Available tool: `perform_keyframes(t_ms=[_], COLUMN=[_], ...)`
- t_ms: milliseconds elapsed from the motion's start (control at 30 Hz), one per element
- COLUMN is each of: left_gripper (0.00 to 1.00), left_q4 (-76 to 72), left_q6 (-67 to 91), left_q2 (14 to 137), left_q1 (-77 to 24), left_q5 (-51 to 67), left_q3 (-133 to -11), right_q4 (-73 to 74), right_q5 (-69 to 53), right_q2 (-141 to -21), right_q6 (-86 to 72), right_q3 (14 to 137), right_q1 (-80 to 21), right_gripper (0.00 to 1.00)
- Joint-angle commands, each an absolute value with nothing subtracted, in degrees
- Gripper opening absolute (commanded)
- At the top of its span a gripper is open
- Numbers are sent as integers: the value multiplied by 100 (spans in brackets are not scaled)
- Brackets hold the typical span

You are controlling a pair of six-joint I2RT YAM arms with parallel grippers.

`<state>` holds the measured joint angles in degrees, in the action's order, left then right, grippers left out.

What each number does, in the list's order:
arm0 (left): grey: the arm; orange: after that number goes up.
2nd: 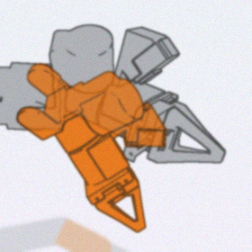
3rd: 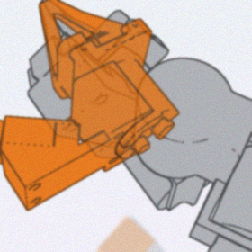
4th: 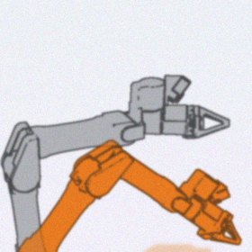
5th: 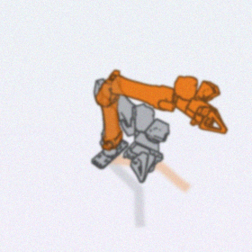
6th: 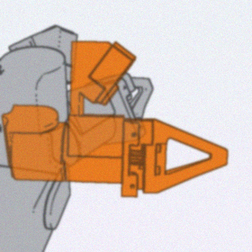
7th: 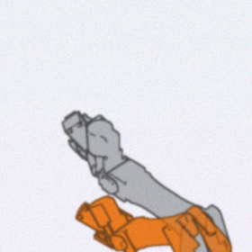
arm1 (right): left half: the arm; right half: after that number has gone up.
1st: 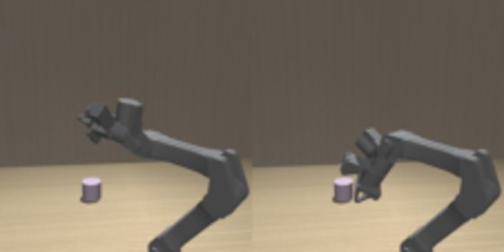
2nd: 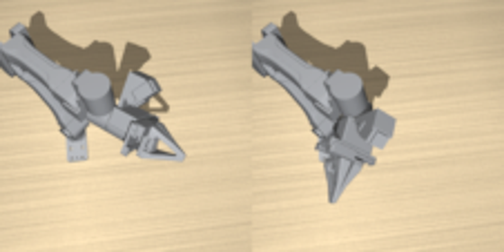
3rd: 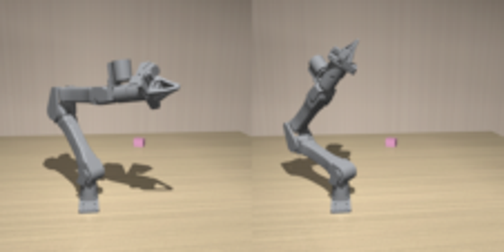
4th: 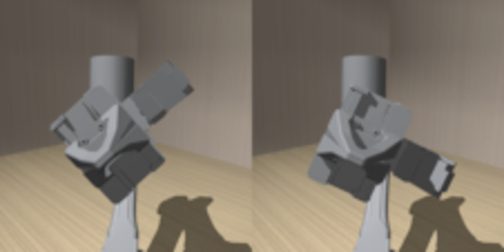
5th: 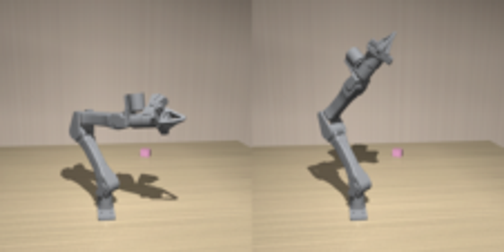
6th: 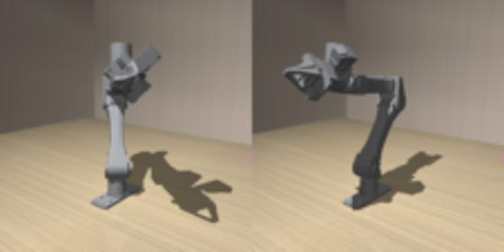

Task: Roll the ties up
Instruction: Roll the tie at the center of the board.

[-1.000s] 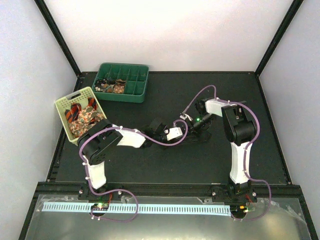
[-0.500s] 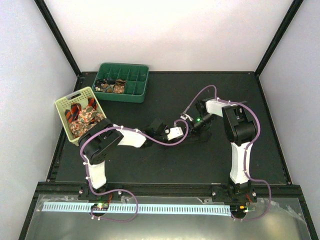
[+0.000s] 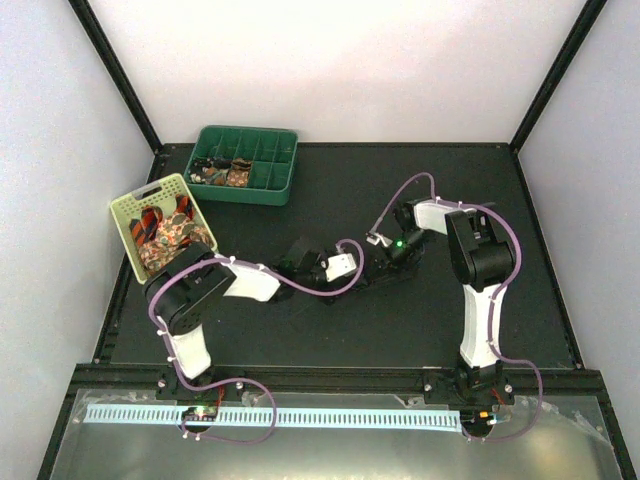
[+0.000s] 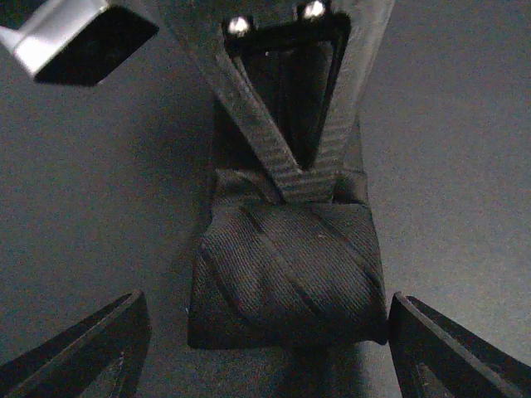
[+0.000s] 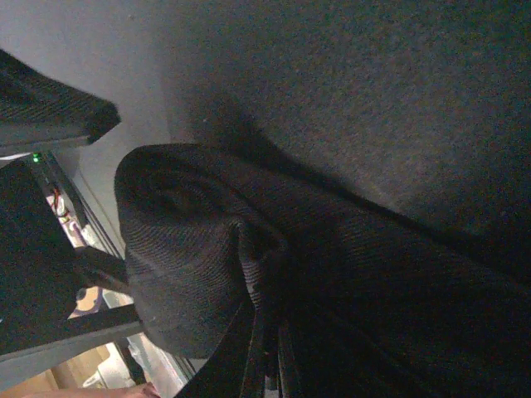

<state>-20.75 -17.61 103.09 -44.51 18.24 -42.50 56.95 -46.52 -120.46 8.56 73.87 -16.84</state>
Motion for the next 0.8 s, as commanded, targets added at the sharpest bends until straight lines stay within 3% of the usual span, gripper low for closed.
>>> perform_keyframes(t_ms=[0, 400, 600, 767], left_gripper=[82, 86, 73, 52], left_q4=[-3040, -4340, -4665, -4970], left_q6=[-1574, -883, -762, -678], left_q2=[10226, 11141, 11685, 11527], left_q1=[-4403, -4416, -4447, -4485], left_q5=[2169, 2518, 2538, 2691], left_q3=[-3988, -3905, -3949, -3897], right_q4=[5674, 5406, 5306, 5278], right_q5=[-3654, -3333, -3325, -3369], right_q2=[-12407, -12480, -12513, -12578], right_q6=[829, 916, 863, 845], right_q3=[7494, 7214, 7111, 7067], right_q1=[-1701, -1696, -1696, -1705], right_gripper=[2, 2, 2, 2])
